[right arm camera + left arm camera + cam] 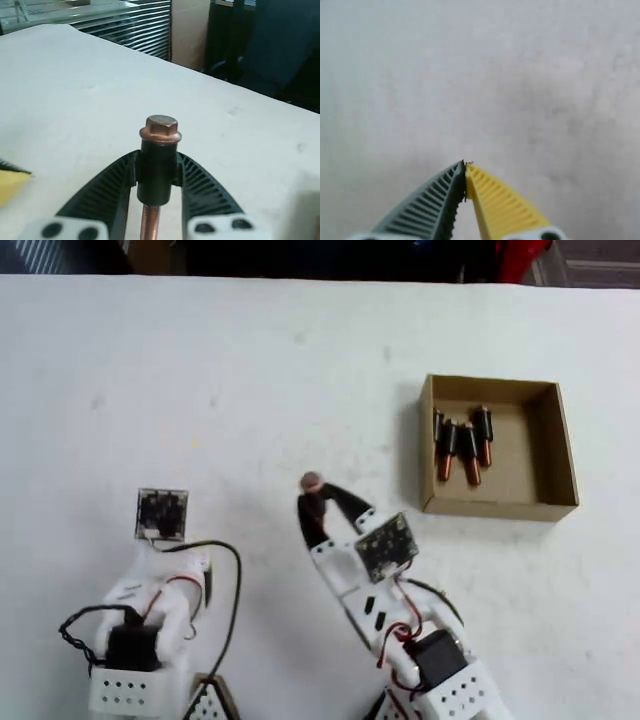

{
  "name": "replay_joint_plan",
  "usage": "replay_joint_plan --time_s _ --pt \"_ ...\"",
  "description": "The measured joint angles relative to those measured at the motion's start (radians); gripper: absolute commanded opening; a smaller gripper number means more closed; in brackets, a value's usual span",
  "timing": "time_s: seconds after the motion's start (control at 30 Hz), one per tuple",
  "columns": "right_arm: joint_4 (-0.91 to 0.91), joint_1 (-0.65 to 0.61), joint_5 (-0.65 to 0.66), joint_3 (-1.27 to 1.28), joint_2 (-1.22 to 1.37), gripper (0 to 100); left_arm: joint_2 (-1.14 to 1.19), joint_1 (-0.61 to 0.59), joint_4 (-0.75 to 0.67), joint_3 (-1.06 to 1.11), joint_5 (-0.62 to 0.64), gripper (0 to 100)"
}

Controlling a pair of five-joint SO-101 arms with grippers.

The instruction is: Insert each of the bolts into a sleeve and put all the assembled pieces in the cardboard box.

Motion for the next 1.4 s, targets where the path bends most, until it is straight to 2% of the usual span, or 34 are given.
replay_joint_plan --time_s 0.17,0.33,0.53,0.77,1.0,1.4 --pt "0.0 0.121 0.0 0.0 0.0 1.7 0.0 0.0 0.058 0.0 -0.006 2" --pt "0.015 0.233 0.0 -0.037 0.0 1.6 0.0 0.0 0.064 0.0 -0.135 2" --pt "0.199 0.341 0.0 -0.192 0.0 1.6 0.0 0.0 0.124 0.0 -0.147 2" --pt "0.255 0.493 0.041 -0.373 0.083 1.6 0.0 0.0 0.126 0.0 -0.155 2" --pt "0.284 0.565 0.043 -0.663 0.494 1.6 0.0 0.0 0.126 0.0 -0.155 2" --pt "0.203 0.756 0.043 -1.157 1.487 1.6 0.0 0.0 0.126 0.0 -0.155 2"
